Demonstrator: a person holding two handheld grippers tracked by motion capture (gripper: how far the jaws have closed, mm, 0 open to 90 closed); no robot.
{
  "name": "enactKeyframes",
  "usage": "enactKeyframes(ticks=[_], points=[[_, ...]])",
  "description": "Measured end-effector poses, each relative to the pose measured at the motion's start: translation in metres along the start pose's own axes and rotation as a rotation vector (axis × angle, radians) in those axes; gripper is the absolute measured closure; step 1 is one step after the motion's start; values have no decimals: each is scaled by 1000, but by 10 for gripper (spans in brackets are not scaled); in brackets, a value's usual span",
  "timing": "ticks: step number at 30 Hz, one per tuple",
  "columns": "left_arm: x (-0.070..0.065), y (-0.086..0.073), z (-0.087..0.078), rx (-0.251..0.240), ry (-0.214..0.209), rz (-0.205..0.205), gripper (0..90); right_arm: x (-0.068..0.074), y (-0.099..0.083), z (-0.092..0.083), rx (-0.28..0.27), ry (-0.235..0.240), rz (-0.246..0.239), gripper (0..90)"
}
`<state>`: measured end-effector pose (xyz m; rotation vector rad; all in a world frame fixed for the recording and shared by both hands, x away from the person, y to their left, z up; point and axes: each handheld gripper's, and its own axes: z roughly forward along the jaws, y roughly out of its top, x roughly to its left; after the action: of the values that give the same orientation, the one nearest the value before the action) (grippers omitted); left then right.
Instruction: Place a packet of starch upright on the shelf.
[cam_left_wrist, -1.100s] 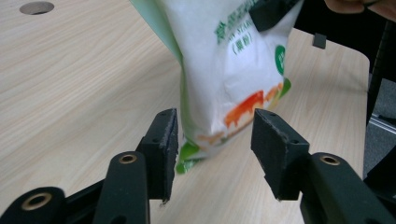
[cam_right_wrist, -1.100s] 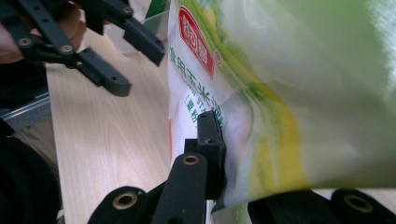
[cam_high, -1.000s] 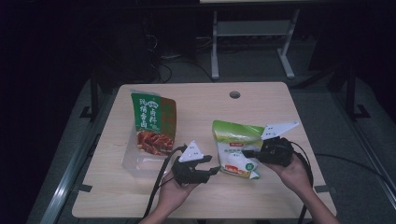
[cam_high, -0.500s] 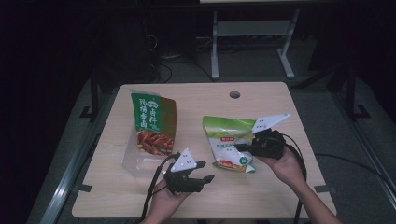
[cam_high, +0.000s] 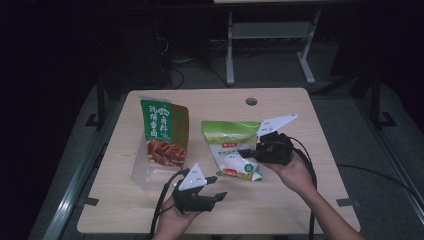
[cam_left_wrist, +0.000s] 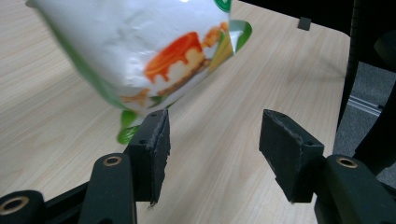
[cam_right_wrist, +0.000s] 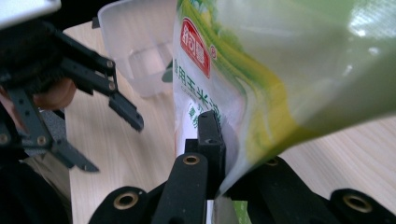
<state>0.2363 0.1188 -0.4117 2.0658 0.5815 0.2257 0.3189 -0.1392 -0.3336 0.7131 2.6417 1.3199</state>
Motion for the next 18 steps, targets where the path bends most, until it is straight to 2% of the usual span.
enactKeyframes(ticks=[5,9,13,15,18], points=[[-3,-2,-3,8,-2,4,405,6,17,4,-10,12,-17,869],[-4,-3,-5,-4,4,11,394,12,31,9,-17,25,-32,870],[-6,-4,-8,-4,10,27,388,17,47,16,-20,32,-65,870],[-7,-5,-10,0,10,29,383,21,53,18,-22,45,-59,869],[-8,-7,-11,-6,8,18,379,25,64,23,-28,55,-75,870]])
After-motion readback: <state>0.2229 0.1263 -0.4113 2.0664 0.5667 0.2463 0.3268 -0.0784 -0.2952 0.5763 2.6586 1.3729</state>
